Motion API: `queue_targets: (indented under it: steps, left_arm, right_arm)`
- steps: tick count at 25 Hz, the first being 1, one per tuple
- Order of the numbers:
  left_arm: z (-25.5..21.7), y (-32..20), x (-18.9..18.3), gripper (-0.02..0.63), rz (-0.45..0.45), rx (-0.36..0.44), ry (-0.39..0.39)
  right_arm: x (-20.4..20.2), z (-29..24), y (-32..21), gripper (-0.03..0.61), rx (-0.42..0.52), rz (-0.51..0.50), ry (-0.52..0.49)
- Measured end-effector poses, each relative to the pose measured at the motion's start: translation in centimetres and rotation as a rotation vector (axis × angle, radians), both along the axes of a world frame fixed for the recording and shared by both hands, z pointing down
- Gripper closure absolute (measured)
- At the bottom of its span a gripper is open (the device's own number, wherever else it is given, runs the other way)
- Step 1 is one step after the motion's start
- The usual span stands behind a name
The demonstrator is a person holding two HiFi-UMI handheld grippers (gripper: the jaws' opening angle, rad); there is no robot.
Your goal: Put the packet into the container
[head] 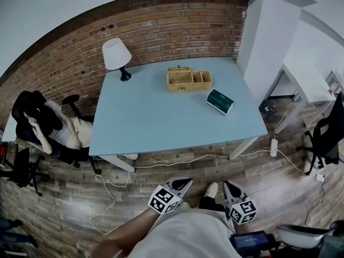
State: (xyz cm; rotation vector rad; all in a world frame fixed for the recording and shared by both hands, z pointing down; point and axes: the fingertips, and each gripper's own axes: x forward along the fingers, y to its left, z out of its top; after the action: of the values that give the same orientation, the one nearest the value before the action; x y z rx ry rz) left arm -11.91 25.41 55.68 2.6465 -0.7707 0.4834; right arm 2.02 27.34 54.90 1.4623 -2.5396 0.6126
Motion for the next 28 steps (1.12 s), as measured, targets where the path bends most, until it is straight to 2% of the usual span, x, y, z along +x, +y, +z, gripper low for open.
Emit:
queue_targets:
  steps: [16,28]
  left_arm:
    - [1.3,-0.7,1.5,0.603,-0.014,-0.037,-0.027]
    - [0.1,-6.5,5.6,0.603,0.003,-0.027,-0.063]
  right_arm:
    - [1.6,1.4,-2.0,0.571,-0.034,-0.001,-0.025]
    - [4.8,1.2,-8.1,0.571,-0.02,-0.009,-0.074]
